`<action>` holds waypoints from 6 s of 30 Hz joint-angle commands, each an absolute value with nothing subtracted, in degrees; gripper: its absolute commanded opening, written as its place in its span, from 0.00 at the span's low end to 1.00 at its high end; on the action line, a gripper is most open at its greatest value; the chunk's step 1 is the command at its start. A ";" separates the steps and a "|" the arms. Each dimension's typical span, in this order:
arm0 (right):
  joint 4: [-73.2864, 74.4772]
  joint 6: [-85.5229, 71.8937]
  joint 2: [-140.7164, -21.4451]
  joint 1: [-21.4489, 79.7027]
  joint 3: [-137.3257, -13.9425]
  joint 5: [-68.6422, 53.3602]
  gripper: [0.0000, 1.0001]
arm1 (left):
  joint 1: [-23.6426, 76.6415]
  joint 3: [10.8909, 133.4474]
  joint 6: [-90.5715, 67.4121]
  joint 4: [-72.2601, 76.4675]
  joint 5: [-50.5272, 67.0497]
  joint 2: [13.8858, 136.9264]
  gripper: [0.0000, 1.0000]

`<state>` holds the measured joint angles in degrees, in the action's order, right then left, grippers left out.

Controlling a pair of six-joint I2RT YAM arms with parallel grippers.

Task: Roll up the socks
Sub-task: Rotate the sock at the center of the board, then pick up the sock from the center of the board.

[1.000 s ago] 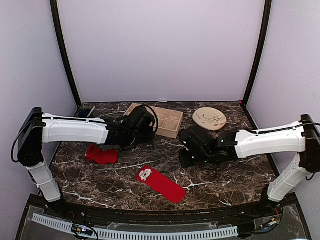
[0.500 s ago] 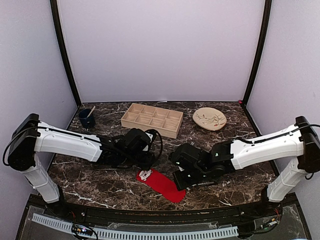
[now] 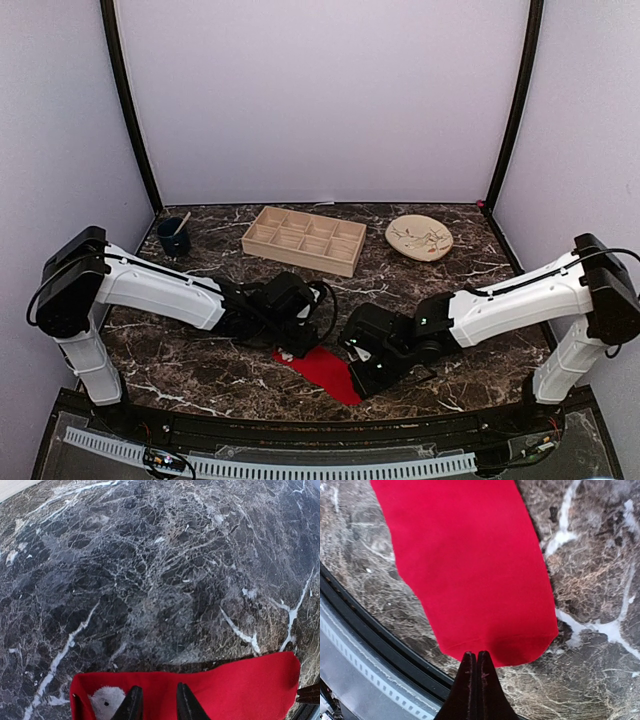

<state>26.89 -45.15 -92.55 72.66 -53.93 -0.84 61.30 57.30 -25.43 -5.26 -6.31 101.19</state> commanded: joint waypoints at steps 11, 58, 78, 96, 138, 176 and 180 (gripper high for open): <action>24.33 -45.05 -97.03 66.80 -49.50 -4.38 0.00 | 61.52 58.88 -25.12 -11.56 -8.16 102.55 0.25; 32.06 -22.59 -121.06 46.05 -82.96 6.95 0.00 | 61.61 57.18 -29.97 -11.22 -2.94 98.92 0.26; 33.15 -15.44 -130.68 46.68 -99.60 1.30 0.00 | 62.37 56.56 -30.75 -5.29 3.44 101.28 0.26; 33.61 -12.52 -132.63 49.65 -105.01 1.61 0.05 | 64.14 59.56 -30.54 -2.27 3.59 102.74 0.27; 13.67 -9.70 -99.24 54.41 -78.51 11.53 0.73 | 65.46 30.54 -22.41 9.13 -19.32 63.72 0.53; 18.54 -22.04 -82.51 73.52 -50.64 27.00 0.63 | 74.32 47.07 1.14 -6.77 -12.63 83.56 0.30; 18.31 -23.12 -80.01 73.43 -49.51 28.62 0.64 | 77.09 53.15 4.63 -15.54 -21.14 89.40 0.29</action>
